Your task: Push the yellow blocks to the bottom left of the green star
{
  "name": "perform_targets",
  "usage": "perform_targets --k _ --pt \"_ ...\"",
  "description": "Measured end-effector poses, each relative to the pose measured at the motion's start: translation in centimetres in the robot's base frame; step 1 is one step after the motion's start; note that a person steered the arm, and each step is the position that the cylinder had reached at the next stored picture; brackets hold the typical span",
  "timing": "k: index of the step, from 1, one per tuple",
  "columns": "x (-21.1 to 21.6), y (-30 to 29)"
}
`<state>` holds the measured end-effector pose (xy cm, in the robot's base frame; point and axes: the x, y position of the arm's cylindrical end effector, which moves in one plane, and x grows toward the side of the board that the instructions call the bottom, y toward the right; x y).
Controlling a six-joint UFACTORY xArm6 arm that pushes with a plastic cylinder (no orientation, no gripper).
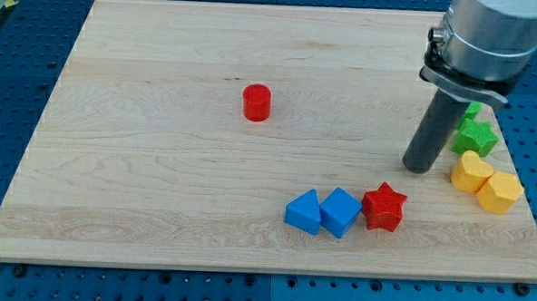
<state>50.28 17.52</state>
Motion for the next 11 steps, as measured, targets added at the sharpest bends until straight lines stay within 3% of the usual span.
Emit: perform_targets --k 4,5,6,9,11 --pt "8.7 6.0" --pt "8.3 10.7" --pt "5.9 11.4" --pt "2.7 10.9" --pt "3.1 8.4"
